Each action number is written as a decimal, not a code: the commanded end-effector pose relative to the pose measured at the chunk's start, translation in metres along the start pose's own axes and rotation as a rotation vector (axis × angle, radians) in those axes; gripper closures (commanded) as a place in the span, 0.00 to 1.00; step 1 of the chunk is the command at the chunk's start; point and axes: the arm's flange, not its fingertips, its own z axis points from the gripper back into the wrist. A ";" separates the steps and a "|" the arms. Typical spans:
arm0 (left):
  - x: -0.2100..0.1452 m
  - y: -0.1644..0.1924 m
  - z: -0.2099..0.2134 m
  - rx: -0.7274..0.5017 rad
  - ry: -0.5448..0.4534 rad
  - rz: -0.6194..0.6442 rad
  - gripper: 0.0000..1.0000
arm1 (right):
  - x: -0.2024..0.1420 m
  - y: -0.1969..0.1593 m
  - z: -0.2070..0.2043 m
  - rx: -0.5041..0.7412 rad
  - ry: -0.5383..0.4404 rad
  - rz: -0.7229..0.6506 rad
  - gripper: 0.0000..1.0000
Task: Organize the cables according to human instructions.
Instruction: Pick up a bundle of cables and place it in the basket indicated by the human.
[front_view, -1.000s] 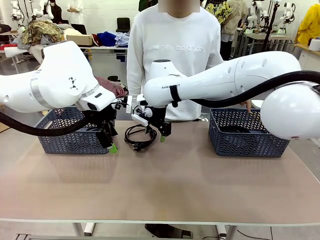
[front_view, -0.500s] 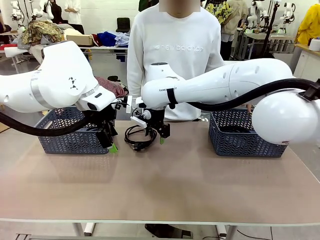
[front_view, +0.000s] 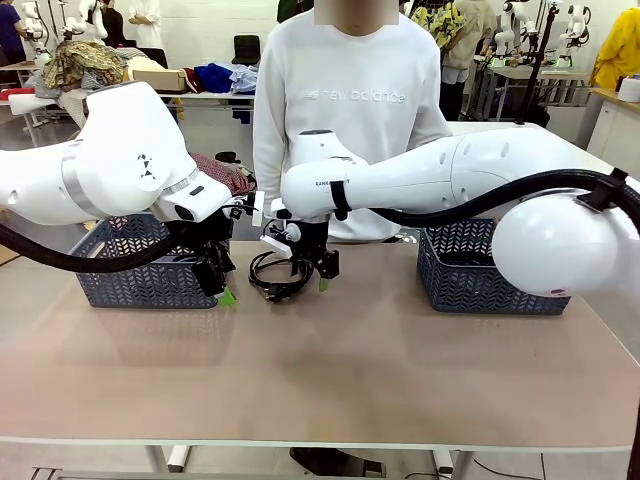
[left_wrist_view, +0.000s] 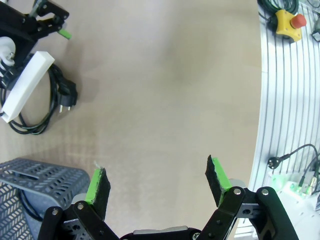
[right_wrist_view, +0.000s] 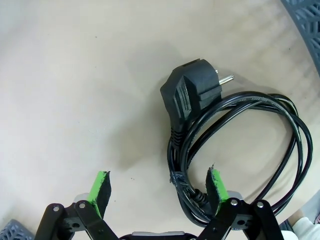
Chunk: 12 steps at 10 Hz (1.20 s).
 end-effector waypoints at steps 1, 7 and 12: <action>-0.002 0.000 0.002 0.001 0.005 0.001 0.00 | 0.001 -0.017 0.005 0.022 0.024 -0.021 0.00; -0.002 0.000 0.002 0.001 0.005 0.001 0.00 | 0.001 -0.023 0.001 0.083 0.025 -0.034 0.00; -0.002 0.000 0.002 0.001 0.005 0.001 0.00 | -0.001 -0.026 0.000 0.087 0.009 -0.049 0.41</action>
